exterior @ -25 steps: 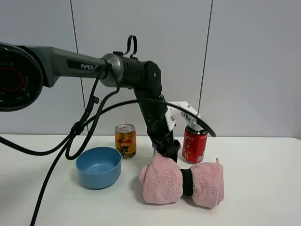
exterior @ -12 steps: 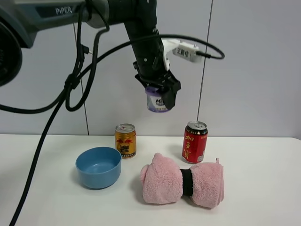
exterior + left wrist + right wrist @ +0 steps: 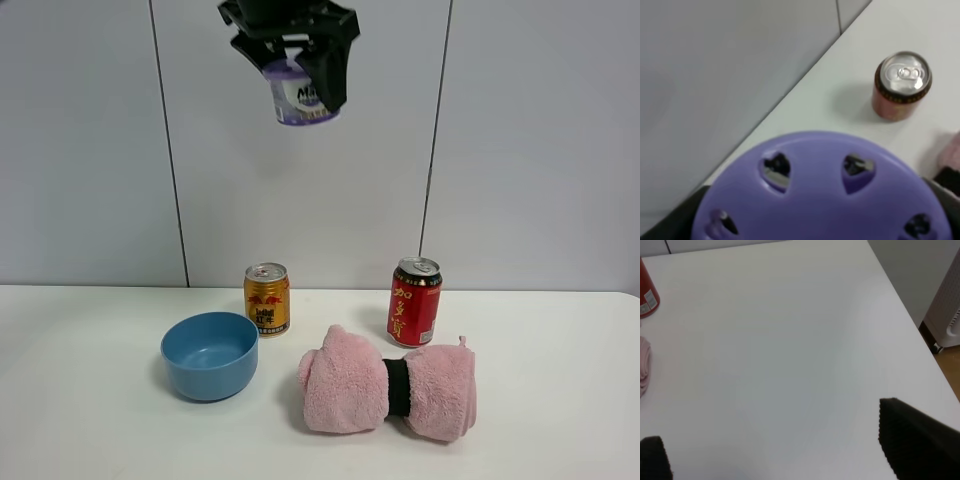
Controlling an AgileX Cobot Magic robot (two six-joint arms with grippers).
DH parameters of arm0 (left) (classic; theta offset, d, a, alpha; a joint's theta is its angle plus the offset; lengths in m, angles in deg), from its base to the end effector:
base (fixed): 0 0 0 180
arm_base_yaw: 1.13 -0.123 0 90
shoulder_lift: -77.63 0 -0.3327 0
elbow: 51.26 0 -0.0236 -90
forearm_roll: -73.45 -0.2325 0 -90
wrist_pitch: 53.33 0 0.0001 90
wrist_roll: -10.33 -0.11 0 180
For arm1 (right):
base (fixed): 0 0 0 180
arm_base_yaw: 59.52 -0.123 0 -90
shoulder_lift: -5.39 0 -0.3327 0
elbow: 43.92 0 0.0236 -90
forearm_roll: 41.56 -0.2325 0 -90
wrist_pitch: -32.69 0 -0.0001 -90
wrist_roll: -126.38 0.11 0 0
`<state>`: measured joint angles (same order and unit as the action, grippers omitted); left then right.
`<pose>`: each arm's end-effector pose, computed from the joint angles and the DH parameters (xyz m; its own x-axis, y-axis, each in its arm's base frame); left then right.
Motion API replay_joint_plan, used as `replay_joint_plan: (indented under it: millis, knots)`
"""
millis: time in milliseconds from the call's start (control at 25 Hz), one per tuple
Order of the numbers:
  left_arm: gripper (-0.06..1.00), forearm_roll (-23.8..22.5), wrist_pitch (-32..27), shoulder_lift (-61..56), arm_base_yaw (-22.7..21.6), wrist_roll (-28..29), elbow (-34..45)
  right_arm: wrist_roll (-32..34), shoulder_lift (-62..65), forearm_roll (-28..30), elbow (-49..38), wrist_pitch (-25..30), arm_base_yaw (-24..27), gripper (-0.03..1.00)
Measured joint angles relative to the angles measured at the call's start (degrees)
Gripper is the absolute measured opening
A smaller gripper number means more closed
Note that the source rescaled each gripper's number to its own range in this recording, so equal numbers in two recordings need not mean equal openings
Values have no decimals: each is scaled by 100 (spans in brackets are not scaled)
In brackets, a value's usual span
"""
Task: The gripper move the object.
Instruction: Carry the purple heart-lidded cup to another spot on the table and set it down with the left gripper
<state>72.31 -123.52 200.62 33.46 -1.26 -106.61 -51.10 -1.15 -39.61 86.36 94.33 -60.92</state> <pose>0.3806 -0.2600 0.4308 -0.4812 0.5839 -0.6539 0.6717 0.7248 0.1529 -0.0531 -0.0046 0.2581 -0.4673 0.0164 -0.8839 0.0150 0.9998 0.0106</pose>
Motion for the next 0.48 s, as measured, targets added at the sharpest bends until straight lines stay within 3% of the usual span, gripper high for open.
replay_joint_plan:
  millis: [160, 480]
  knots:
    - [0, -11, 6, -1006, -360, 752, 1230, 0, 0, 0, 0, 0, 0, 100]
    - [0, -48, 53, -2586, -983, 2170, 4668, 0, 0, 0, 0, 0, 0, 100]
